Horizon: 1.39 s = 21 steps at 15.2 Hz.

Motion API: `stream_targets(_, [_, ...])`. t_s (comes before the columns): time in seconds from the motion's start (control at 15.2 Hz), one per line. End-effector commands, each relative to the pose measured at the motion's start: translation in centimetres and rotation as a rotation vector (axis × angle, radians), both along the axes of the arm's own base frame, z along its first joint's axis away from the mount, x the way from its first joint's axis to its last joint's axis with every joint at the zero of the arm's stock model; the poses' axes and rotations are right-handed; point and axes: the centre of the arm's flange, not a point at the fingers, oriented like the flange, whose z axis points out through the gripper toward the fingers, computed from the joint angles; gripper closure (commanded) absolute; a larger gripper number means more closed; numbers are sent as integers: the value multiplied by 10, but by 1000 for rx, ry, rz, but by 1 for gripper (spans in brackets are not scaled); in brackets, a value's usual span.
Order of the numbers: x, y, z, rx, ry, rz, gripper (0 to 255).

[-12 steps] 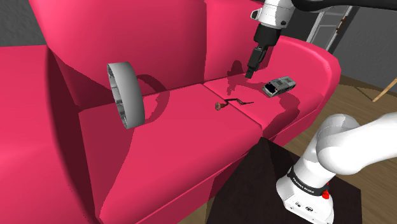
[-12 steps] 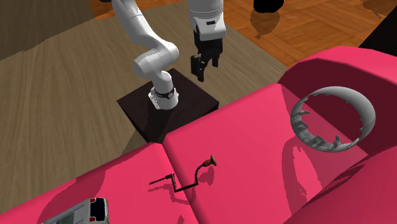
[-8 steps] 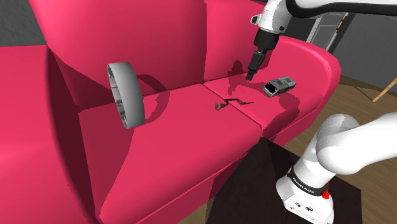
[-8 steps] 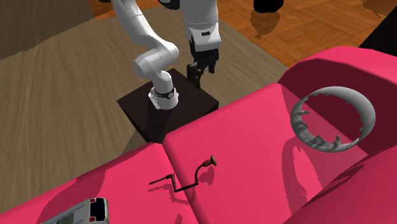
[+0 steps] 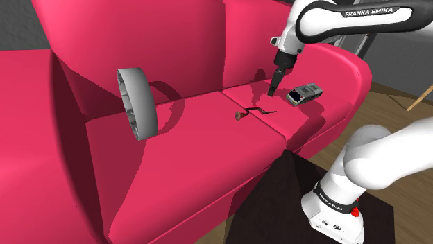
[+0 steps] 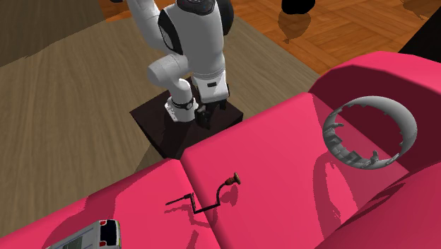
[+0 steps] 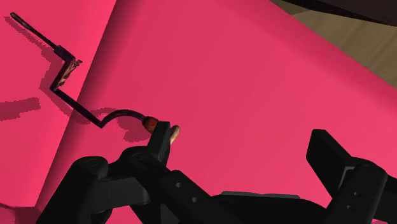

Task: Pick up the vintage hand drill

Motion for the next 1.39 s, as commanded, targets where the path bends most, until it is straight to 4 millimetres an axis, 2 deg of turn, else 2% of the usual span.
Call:
stream_targets(0.0, [6,-19,-17,1,1,13,0])
stream_targets(1.32, [78,-210,-191,20,29,127,0])
